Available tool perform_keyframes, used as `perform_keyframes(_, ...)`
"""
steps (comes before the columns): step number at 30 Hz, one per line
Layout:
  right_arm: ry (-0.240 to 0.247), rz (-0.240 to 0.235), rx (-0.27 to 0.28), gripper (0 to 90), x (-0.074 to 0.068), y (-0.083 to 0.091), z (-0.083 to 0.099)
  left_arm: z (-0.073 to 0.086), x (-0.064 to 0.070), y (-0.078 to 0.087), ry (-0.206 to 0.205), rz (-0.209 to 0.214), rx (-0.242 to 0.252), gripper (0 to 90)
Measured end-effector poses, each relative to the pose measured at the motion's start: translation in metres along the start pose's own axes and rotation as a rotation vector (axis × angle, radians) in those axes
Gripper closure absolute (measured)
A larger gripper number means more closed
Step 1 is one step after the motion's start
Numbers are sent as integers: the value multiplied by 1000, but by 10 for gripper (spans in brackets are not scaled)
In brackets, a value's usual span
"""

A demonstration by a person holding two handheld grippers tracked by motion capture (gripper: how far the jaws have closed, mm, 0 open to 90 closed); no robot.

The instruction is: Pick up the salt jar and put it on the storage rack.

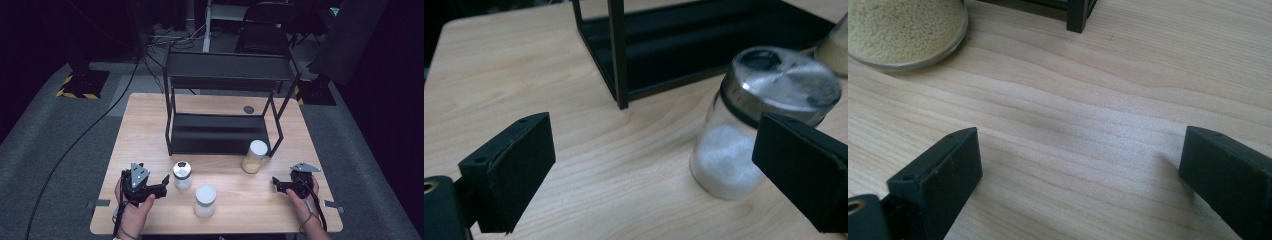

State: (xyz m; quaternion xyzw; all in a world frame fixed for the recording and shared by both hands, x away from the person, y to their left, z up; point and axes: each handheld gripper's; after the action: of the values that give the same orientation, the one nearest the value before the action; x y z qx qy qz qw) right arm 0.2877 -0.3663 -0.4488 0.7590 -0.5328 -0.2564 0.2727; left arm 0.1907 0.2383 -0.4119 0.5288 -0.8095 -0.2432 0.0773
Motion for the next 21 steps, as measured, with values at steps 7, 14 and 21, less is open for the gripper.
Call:
perform_keyframes(7,-1,1,0,30,0,0,0,-2,5,5,1,0,57,37)
perform_keyframes(14,-2,2,0,29,0,0,0,-6,6,4,-7,9,75,37)
perform_keyframes(21,-1,2,0,29,0,0,0,-12,8,-1,-8,29,95,37)
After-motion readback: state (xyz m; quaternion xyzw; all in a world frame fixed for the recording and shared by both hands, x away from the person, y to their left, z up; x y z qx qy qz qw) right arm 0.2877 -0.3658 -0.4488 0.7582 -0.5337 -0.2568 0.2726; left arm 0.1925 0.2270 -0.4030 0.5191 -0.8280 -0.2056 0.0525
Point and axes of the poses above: each handheld gripper's, and its own axes: y roughly backward along the jaws, z roughly out of its underside, x roughly to its right, and after that the axes turned 9 degrees about -y, right-handed
